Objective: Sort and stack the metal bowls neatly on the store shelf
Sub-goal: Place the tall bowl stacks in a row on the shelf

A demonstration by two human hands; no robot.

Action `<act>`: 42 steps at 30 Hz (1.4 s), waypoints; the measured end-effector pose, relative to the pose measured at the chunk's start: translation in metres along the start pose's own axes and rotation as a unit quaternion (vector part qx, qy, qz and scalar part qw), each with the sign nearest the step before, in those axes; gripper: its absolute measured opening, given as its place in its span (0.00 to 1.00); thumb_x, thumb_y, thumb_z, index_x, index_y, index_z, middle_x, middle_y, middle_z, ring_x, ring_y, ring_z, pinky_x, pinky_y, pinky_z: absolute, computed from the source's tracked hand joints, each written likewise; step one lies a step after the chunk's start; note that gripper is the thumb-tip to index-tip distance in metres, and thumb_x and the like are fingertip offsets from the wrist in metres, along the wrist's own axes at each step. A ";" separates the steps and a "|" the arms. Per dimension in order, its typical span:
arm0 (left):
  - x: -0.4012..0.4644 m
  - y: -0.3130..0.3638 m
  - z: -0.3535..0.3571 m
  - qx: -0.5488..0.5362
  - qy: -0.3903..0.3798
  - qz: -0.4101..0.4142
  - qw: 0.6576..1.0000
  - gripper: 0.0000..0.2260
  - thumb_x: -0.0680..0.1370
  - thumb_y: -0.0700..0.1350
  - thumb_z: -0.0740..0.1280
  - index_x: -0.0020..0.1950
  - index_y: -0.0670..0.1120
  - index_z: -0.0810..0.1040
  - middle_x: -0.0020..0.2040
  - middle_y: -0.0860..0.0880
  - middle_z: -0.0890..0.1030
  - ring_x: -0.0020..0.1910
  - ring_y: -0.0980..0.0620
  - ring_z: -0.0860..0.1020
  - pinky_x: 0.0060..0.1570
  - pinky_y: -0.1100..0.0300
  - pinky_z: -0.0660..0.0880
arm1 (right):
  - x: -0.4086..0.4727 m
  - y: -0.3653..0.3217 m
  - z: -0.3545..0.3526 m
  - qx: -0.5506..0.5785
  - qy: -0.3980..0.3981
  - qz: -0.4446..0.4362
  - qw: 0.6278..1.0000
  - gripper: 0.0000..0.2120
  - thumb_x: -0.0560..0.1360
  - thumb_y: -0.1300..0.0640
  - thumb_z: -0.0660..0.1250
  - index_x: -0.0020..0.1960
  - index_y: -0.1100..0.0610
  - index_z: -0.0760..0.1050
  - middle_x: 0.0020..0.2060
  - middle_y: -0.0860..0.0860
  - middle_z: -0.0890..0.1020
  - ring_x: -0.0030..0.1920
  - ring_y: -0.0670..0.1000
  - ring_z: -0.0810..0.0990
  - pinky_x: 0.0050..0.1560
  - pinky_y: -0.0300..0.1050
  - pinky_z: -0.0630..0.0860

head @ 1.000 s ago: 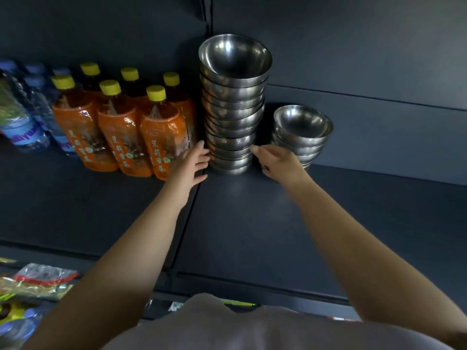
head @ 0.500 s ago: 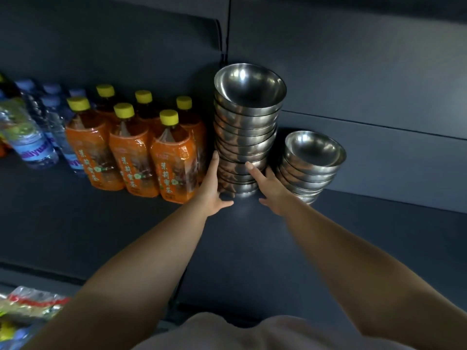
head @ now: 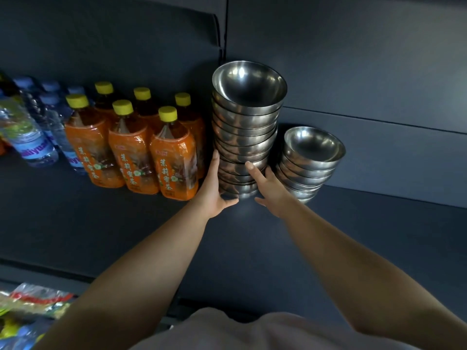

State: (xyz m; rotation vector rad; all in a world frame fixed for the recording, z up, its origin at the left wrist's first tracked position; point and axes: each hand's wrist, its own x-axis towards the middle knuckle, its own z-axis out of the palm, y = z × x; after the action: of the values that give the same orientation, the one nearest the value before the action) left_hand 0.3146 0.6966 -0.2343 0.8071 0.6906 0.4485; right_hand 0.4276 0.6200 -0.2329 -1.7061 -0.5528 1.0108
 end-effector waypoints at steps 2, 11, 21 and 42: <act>-0.003 -0.002 0.000 -0.012 0.010 -0.006 1.000 0.40 0.65 0.73 0.61 0.73 0.57 0.61 0.74 0.50 0.64 0.72 0.46 0.63 0.58 0.44 0.68 | -0.005 0.002 0.000 -0.008 -0.003 -0.001 1.000 0.47 0.68 0.32 0.64 0.77 0.47 0.45 0.76 0.45 0.56 0.73 0.51 0.61 0.69 0.56 0.66; -0.023 -0.016 0.001 0.002 0.008 -0.013 1.000 0.47 0.53 0.76 0.66 0.70 0.60 0.65 0.71 0.52 0.68 0.69 0.47 0.67 0.51 0.47 0.74 | -0.028 0.013 0.000 -0.013 -0.001 -0.005 1.000 0.47 0.69 0.33 0.64 0.78 0.49 0.43 0.75 0.47 0.58 0.72 0.51 0.62 0.66 0.51 0.69; -0.043 -0.023 0.005 0.025 0.016 -0.015 0.999 0.33 0.70 0.72 0.56 0.72 0.59 0.63 0.73 0.52 0.66 0.71 0.48 0.65 0.57 0.44 0.70 | -0.045 0.015 0.003 -0.017 0.032 -0.004 0.999 0.46 0.69 0.33 0.62 0.78 0.50 0.46 0.75 0.48 0.59 0.73 0.52 0.61 0.66 0.52 0.70; -0.042 0.016 -0.008 0.088 0.102 0.172 0.976 0.50 0.61 0.78 0.59 0.76 0.55 0.53 0.77 0.54 0.55 0.75 0.54 0.55 0.72 0.51 0.52 | -0.081 -0.019 -0.020 0.042 0.086 -0.199 0.975 0.44 0.69 0.39 0.69 0.77 0.54 0.53 0.74 0.48 0.61 0.73 0.45 0.62 0.73 0.46 0.60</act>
State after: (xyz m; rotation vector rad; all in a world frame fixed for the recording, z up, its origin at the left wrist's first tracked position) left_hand 0.2784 0.6848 -0.2097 1.0636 0.7919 0.8005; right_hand 0.4024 0.5551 -0.1836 -1.5110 -0.6939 0.5849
